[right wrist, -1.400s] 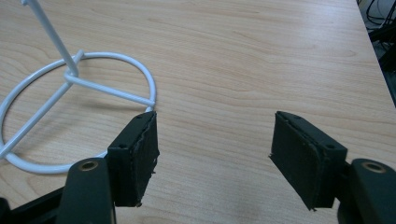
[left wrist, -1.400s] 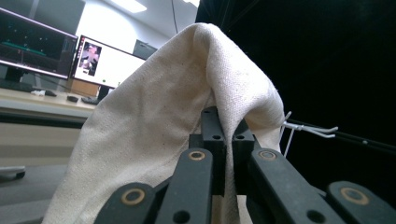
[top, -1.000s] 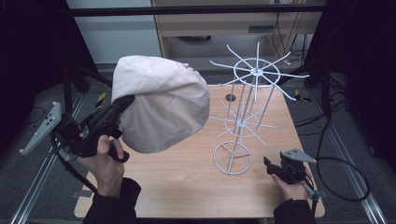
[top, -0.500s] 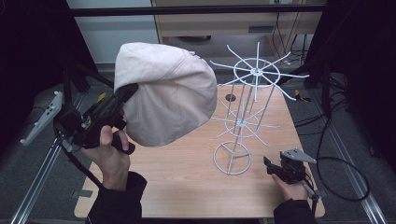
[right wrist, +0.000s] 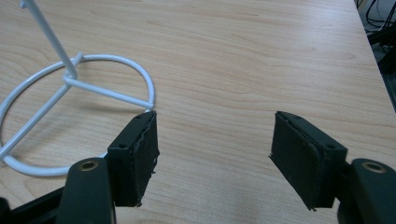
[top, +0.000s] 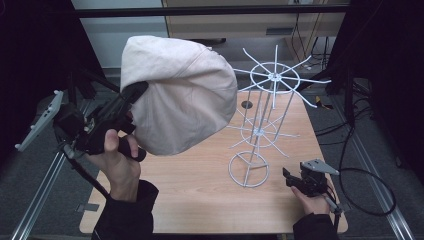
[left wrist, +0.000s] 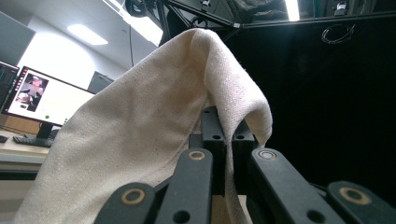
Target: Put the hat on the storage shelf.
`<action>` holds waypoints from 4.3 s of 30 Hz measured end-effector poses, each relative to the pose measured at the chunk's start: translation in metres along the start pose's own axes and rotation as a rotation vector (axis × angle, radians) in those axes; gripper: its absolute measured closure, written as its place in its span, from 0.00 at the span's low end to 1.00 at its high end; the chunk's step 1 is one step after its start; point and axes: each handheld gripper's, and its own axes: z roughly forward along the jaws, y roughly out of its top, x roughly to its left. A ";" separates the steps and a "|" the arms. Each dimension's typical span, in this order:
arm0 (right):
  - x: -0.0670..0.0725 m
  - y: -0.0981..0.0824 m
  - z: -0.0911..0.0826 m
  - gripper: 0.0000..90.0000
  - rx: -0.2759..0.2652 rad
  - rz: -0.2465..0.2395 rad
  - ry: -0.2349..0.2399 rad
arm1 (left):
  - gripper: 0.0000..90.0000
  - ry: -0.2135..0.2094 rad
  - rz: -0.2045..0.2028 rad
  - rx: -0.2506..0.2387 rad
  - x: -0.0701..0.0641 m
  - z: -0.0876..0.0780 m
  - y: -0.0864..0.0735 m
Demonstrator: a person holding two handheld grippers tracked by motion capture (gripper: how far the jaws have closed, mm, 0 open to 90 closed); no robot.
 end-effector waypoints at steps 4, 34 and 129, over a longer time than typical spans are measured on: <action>0.000 0.000 0.000 0.35 0.000 -0.002 0.001 | 0.98 -0.011 0.000 0.001 -0.003 0.006 0.002; 0.000 -0.001 0.001 0.35 0.003 -0.001 0.008 | 0.98 0.011 -0.075 0.106 0.023 0.059 -0.037; 0.001 -0.002 0.001 0.34 -0.003 -0.014 0.003 | 0.58 0.145 0.095 0.566 0.065 -0.001 -0.113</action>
